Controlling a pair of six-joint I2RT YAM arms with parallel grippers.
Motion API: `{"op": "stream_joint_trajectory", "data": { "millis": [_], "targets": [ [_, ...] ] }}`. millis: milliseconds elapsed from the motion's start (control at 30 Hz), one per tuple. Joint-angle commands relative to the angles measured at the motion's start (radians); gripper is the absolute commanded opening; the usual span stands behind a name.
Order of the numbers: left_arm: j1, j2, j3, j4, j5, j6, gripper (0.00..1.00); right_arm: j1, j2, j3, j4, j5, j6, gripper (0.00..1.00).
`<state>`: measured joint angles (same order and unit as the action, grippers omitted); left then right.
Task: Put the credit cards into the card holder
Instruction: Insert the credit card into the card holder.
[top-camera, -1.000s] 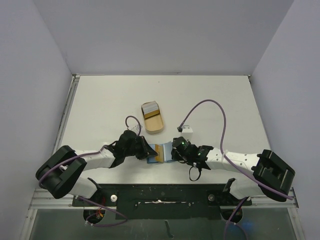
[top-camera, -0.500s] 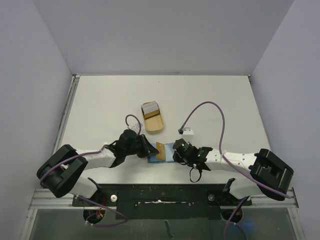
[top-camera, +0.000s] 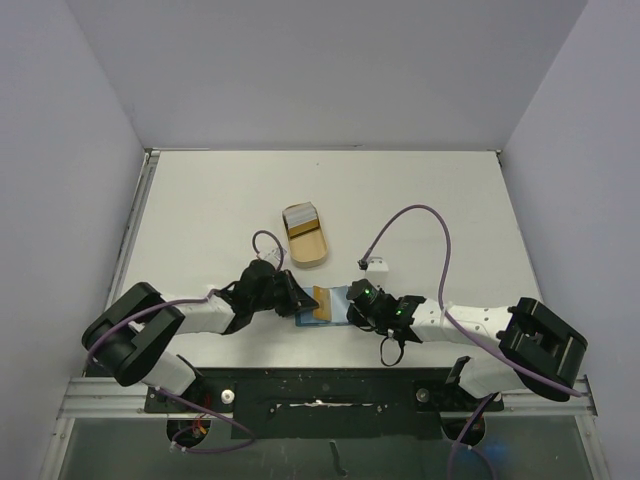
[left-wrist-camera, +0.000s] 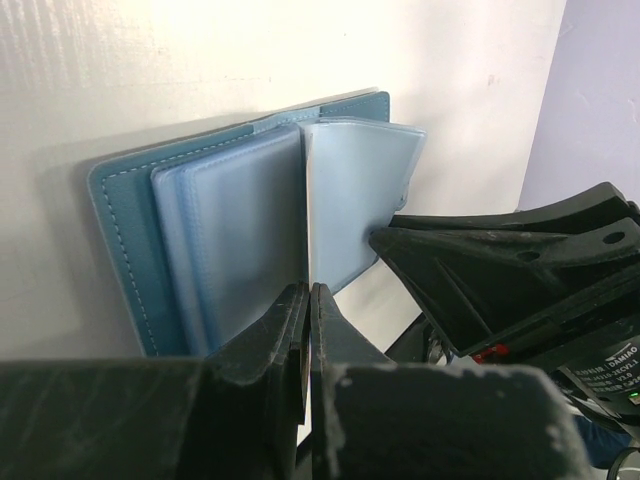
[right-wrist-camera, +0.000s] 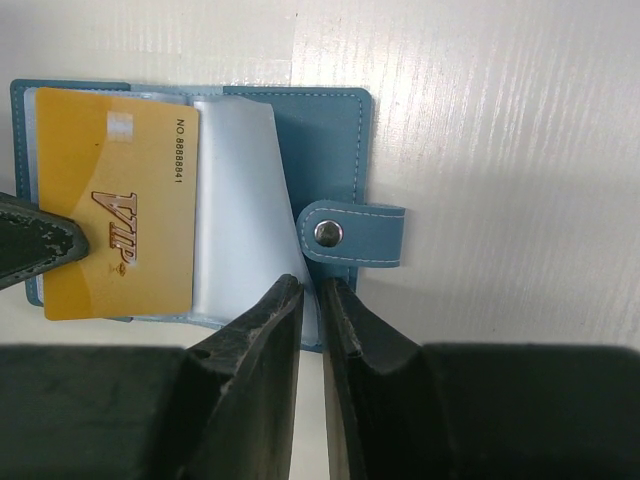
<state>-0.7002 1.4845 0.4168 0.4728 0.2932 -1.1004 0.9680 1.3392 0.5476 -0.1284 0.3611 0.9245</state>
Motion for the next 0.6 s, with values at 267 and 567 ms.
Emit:
{"op": "stream_joint_trajectory", "data": {
  "millis": [267,567],
  "targets": [
    [0.001,0.033,0.042,-0.002,0.003,-0.01,0.0,-0.001,0.001,0.004,0.04,0.015,0.01,0.17],
    [-0.01,0.076,0.069,0.004,0.01,-0.018,0.0,0.008,0.007,0.001,0.044,0.011,0.019,0.18]
  ]
}}
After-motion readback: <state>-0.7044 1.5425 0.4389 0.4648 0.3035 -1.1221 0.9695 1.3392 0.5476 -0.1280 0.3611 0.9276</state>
